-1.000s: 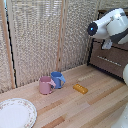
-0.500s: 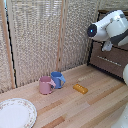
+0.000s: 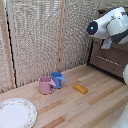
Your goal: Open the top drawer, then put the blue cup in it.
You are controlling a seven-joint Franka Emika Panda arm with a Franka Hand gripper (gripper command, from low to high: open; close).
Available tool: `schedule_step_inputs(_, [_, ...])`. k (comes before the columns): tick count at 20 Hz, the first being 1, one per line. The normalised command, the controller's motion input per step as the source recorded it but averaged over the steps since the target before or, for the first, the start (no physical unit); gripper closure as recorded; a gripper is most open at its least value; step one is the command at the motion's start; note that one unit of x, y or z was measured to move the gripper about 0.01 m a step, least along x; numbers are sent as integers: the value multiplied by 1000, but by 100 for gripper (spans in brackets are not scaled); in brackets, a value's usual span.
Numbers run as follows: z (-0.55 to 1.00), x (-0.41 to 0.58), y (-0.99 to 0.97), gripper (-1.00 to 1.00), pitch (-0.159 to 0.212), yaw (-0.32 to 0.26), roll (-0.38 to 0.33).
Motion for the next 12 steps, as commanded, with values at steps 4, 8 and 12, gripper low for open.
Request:
schedule_step_inputs(4, [-48, 156, 953, 100, 0, 2, 55])
schedule_step_inputs(8, [-88, 336, 923, 100, 7, -39, 20])
schedule_step_inputs(12, [-39, 392, 916, 100, 6, -52, 0])
